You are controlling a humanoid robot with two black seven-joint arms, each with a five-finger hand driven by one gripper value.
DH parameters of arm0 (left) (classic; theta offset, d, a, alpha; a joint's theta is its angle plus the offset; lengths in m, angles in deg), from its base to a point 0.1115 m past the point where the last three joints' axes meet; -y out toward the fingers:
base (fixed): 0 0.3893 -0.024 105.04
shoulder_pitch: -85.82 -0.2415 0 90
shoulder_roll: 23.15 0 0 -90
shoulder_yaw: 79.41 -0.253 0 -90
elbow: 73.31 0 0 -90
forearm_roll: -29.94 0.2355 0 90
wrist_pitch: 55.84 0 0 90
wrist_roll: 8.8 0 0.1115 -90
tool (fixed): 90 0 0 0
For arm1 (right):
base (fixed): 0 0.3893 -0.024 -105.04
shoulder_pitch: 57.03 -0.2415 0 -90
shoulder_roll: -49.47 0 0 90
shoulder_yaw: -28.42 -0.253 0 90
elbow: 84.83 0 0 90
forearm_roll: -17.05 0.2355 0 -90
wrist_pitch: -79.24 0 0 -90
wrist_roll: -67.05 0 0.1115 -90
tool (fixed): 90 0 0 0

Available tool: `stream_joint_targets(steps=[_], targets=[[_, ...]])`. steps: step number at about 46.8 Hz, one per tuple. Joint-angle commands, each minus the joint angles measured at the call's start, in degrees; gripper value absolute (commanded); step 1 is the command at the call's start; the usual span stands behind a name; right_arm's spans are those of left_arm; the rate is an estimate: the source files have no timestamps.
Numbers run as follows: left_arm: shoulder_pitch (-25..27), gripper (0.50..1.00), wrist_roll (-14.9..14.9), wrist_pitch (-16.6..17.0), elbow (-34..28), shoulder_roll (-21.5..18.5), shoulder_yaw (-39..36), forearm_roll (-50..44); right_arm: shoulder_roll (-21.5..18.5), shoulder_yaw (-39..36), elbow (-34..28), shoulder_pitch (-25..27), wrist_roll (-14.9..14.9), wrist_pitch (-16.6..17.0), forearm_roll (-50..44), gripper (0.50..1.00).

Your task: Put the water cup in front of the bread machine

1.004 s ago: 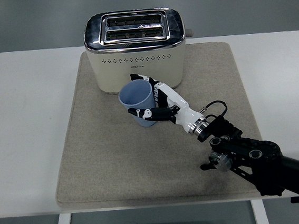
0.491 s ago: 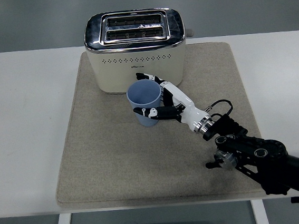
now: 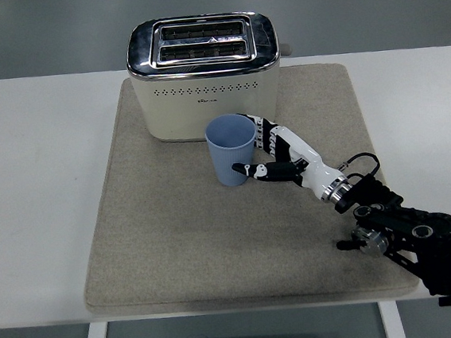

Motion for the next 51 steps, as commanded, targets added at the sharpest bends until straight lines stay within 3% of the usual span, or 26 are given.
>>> stream_joint_targets(steps=[1,32,51], targets=[[-0.09,1.000,0.00,0.00,0.02,0.00,0.00,0.00,0.94,-0.18,0.30,0.21,0.00,0.86,0.00,0.926],[-0.09,1.000,0.00,0.00,0.02,0.00,0.00,0.00,8.85,-0.36,0.57,0.65,0.00,3.76,0.00,0.926],[-0.09,1.000,0.00,0.00,-0.07,0.00,0.00,0.00,14.30,-7.13,0.30,1.62,0.00,7.54,1.05,0.928]])
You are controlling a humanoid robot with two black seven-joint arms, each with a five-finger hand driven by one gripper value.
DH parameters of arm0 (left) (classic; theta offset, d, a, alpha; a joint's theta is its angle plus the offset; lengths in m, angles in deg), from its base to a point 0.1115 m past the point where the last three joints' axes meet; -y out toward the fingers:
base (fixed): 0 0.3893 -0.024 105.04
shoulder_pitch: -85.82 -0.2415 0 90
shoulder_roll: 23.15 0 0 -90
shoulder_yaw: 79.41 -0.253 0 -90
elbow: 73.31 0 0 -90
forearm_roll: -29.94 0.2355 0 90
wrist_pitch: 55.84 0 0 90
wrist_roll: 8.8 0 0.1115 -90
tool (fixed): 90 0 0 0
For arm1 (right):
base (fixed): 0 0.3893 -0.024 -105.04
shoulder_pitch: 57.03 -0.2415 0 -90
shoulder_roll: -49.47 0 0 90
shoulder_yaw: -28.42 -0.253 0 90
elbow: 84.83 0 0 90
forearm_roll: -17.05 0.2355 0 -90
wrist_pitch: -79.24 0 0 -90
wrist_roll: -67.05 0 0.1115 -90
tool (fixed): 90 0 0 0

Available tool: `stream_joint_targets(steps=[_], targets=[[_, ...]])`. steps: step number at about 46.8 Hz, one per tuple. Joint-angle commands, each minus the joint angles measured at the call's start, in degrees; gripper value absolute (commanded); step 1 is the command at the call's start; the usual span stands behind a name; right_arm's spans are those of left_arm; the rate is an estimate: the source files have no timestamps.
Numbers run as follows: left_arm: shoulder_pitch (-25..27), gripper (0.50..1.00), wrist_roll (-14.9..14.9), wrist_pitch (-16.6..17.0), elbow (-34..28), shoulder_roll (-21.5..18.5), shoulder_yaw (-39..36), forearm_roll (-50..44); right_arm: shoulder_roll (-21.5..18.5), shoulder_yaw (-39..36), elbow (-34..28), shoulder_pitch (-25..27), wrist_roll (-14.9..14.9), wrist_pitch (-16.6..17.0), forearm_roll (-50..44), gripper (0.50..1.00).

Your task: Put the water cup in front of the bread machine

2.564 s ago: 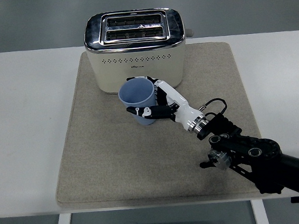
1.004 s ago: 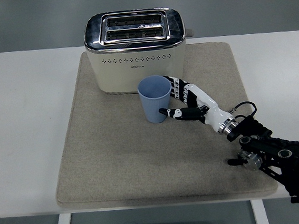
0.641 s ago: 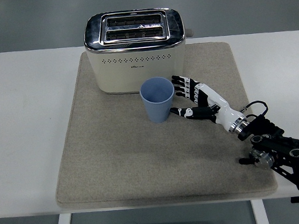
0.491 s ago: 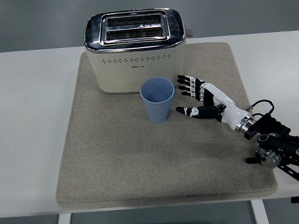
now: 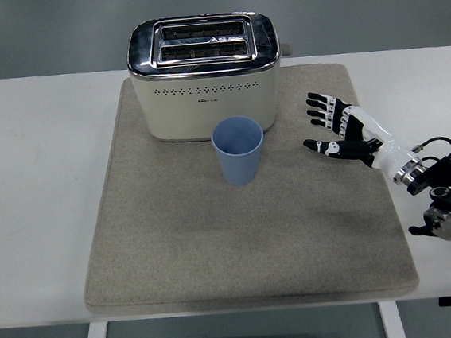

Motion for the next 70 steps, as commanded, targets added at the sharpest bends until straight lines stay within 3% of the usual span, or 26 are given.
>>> stream_joint_targets(steps=[1,10,19,30,37,51,70], targets=[[0.00,1.000,0.00,0.00,-0.05,0.00,0.00,0.00,1.14,-0.35,-0.05,-0.08,0.00,0.28,1.62,0.926],[0.00,1.000,0.00,0.00,-0.05,0.00,0.00,0.00,2.81,-0.35,-2.15,-0.96,0.00,3.36,8.83,0.926],[0.00,1.000,0.00,0.00,-0.05,0.00,-0.09,0.00,2.64,-2.37,-3.30,-2.19,0.28,3.62,16.83,0.926],[0.00,1.000,0.00,0.00,-0.05,0.00,-0.09,0.00,0.71,-4.92,-3.47,-4.12,7.92,3.27,22.46,0.926],[0.00,1.000,0.00,0.00,-0.05,0.00,0.00,0.00,-3.33,-5.00,-5.23,-6.32,11.88,2.75,23.69,0.926],[0.00,1.000,0.00,0.00,-0.14,0.00,0.00,0.00,-10.36,-8.25,-11.56,-10.10,11.62,-0.07,23.78,0.928],[-0.09,1.000,0.00,0.00,-0.14,0.00,0.00,0.00,-14.59,-10.19,-14.29,-12.39,11.45,-4.29,23.69,0.928]])
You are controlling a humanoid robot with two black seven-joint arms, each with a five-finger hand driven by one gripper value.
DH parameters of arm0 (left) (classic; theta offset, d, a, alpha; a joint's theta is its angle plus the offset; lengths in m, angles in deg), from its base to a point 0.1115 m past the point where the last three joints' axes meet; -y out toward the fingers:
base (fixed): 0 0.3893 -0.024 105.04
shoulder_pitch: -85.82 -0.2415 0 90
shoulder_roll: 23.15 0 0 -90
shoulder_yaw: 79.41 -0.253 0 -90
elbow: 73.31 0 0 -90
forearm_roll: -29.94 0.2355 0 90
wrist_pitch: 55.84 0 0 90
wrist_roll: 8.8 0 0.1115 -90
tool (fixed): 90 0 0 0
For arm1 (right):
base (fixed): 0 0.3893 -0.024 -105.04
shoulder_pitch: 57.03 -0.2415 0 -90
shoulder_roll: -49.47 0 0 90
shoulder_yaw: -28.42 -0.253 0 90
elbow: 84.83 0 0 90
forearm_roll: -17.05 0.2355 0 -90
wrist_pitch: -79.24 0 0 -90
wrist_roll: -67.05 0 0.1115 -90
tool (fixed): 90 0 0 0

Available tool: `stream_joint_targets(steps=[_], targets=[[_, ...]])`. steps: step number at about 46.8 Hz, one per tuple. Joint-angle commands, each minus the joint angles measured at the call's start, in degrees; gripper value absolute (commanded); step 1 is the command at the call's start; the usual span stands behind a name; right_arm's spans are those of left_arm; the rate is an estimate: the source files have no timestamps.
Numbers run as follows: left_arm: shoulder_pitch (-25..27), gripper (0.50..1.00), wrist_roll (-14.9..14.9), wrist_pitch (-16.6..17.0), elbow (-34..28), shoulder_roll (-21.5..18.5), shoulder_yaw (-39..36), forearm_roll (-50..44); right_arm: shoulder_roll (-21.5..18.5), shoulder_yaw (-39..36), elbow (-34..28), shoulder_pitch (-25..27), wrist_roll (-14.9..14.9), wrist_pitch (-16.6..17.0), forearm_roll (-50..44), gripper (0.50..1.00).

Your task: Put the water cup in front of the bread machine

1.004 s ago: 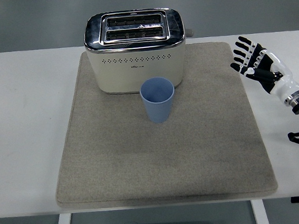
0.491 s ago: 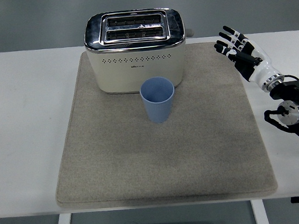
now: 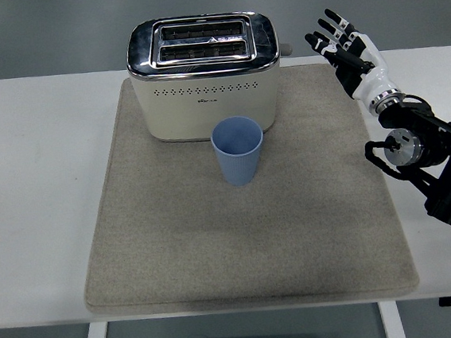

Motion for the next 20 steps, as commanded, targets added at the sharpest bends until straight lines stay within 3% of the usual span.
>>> stream_joint_targets(steps=[1,13,20], targets=[[0.01,1.000,-0.03,0.00,0.00,0.00,0.00,0.00,-0.32,-0.03,-0.28,-0.04,0.01,-0.29,0.00,0.926],[0.01,1.000,-0.03,0.00,-0.09,0.00,0.00,0.00,-4.36,0.06,-7.66,-3.55,0.10,-0.99,-0.09,0.928],[-0.08,1.000,0.05,0.00,-0.09,0.00,0.00,0.00,-4.62,0.14,-7.93,-3.64,0.01,-0.73,-0.09,0.928]])
